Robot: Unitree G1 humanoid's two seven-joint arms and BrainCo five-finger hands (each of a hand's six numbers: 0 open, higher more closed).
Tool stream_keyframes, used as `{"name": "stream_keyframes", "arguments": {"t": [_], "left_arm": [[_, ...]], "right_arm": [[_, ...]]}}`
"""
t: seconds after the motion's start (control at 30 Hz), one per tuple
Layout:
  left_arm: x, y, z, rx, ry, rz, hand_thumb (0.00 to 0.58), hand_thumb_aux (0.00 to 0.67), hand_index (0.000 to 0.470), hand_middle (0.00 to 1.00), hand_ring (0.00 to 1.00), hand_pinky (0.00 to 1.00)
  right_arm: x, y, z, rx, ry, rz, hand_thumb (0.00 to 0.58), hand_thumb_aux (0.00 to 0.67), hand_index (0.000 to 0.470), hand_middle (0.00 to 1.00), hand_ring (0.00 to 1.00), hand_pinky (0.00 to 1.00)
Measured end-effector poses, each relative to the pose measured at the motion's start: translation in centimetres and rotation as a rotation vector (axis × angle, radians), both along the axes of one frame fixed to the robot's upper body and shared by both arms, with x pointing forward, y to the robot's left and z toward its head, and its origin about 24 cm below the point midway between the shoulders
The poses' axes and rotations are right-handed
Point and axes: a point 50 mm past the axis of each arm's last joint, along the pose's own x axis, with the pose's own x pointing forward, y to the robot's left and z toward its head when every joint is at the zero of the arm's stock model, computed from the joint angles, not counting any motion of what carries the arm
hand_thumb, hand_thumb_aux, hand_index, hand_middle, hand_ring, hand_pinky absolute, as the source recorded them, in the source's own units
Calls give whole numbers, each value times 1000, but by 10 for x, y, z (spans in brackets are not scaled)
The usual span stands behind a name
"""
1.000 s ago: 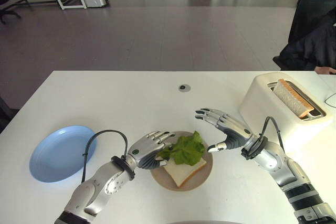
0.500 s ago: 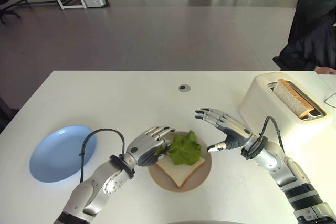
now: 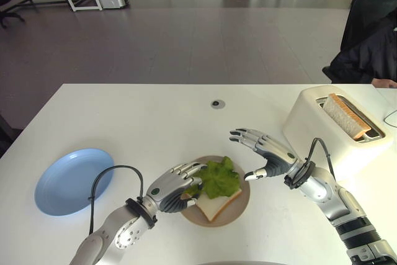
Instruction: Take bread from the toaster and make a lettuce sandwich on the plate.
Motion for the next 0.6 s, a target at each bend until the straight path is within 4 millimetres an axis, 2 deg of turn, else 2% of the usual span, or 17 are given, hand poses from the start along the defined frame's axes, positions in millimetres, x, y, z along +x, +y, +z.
{"name": "stream_keyframes", "arguments": {"t": [0.07,0.2,0.37,0.4,0.43,0.47,0.6], "left_arm": [[1,1,1,4,-7,5,505,428,300,0,0,0],[-1,-3,9,-20,-39,-3,420,318,223,0,0,0],[-5,-8,14,-64,-31,-17,316,218,153,0,0,0],[-5,-8,14,-65,-32,-17,285,192,135,0,0,0],[-4,-6,16,-63,-41,-11,187,118,83,0,0,0],[-4,-3,20,-64,-56,0,0,0,0,0,0,0],[5,12,40,-169,-139,83,0,0,0,0,0,0]], "right_arm": [[0,1,0,0,0,2,0,0,0,0,0,0],[0,1,0,0,2,4,0,0,0,0,0,0],[0,1,0,0,2,5,0,0,0,0,0,0],[0,1,0,0,2,5,0,0,0,0,0,0],[0,1,0,0,2,5,0,0,0,0,0,0],[0,1,0,0,2,5,0,0,0,0,0,0],[-1,1,8,22,-39,3,0,0,0,0,0,0]]}}
